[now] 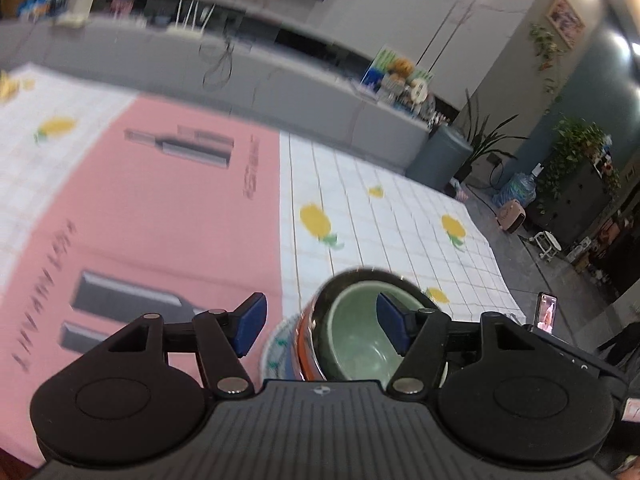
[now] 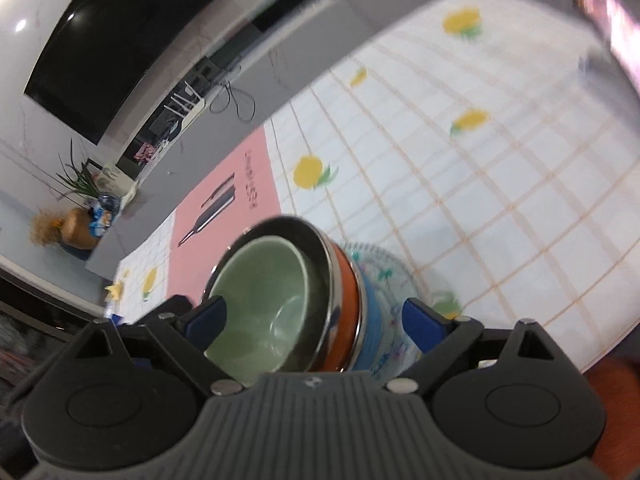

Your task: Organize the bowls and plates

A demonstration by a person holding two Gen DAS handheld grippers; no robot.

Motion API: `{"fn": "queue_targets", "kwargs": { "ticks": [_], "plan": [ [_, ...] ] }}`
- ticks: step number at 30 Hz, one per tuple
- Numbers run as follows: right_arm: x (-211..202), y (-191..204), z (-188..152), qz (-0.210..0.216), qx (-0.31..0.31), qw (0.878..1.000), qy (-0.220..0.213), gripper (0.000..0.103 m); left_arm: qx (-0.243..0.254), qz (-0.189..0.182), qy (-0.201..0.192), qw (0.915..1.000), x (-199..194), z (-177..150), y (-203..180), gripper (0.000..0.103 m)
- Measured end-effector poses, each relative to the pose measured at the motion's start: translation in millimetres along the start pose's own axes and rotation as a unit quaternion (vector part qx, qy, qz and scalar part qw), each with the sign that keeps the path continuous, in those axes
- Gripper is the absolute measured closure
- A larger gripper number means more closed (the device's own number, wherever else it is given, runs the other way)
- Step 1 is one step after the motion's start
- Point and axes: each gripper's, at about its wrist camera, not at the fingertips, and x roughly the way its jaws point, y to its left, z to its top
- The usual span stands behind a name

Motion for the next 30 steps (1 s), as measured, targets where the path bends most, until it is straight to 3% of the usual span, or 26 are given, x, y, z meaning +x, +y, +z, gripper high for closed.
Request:
{"fn": "queue_targets", "kwargs": {
  "ticks": [5, 10, 15, 18, 26, 28, 30],
  "plan": [
    [-28.9, 28.8, -4.4, -0.023, -0.079, 0.995, -0.057, 0.009, 0.067, 0.019, -0.046, 0.9965, -32.7, 5.8, -8.9, 0.028],
    [-59.7, 61.4, -17.5, -0.031, -0.167, 0.979, -0.112, 0.008, 0.103, 0.035, -0.088, 0.9901, -65.0, 6.1, -7.7, 0.028],
    [-81.3, 81.3, -34.2, -0.035, -0.217, 0.965, -0.145, 0.006, 0.166, 0.062, -0.142, 0.9738, -100.2, -6.2, -5.6, 0.028],
    [-89.0, 88.8, -46.7, -0.037, -0.238, 0.959, -0.151, 0.005, 0.192, 0.08, -0.15, 0.9665, -116.6, -14.0, -4.6, 0.028],
    [-106.4, 102.5, -98.0, -0.016, -0.303, 0.937, -0.174, 0.003, 0.212, 0.093, -0.162, 0.9592, -132.5, -37.1, 0.0, 0.028],
    [-109.3, 104.1, -111.6, -0.018, -0.32, 0.93, -0.179, 0.003, 0.228, 0.088, -0.153, 0.9576, -131.6, -46.7, 1.9, 0.028],
    [-109.6, 101.8, -124.1, -0.024, -0.327, 0.927, -0.18, 0.003, 0.228, 0.082, -0.132, 0.9611, -128.7, -56.8, 5.2, 0.028]
  ]
}}
